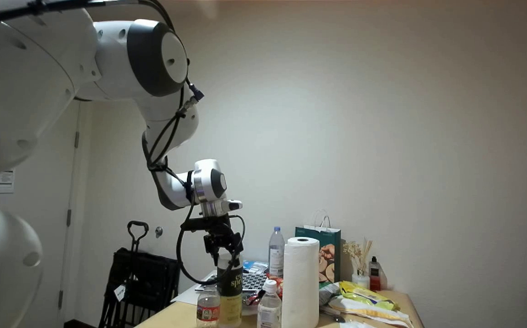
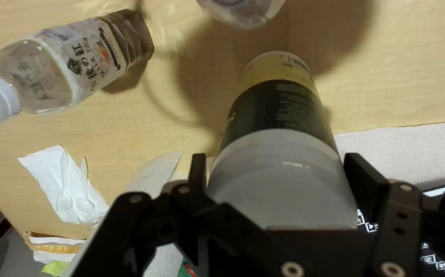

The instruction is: Move the yellow and brown bottle to the right and then move the water bottle backward

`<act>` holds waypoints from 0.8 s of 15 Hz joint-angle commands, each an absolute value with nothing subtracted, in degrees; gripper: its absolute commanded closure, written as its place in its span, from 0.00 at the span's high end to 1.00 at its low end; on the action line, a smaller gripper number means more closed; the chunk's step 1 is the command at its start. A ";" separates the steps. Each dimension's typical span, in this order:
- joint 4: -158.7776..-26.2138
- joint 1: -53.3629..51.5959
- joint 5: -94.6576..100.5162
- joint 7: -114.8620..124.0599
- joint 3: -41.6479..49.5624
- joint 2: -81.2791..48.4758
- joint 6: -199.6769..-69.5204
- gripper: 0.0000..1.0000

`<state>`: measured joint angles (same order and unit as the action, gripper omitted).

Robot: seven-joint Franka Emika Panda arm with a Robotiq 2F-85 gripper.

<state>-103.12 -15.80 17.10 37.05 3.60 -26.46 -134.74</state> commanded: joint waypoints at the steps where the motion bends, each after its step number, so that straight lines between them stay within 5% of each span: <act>1: -108.64 -17.26 21.29 43.98 6.34 -19.39 -133.81 0.62; 3: -110.98 -16.22 21.53 45.93 6.12 -17.25 -133.01 0.62; 4: -106.37 -15.36 20.46 43.36 4.82 -21.74 -133.59 0.87; 8: -109.04 -14.85 20.57 44.43 4.78 -19.35 -133.01 0.87; 9: -108.52 -14.69 20.67 44.54 4.95 -19.87 -133.40 0.62; 12: -105.57 -13.84 21.35 45.42 6.12 -21.55 -133.06 0.62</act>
<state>-108.37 -15.52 19.99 44.16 6.12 -20.36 -133.31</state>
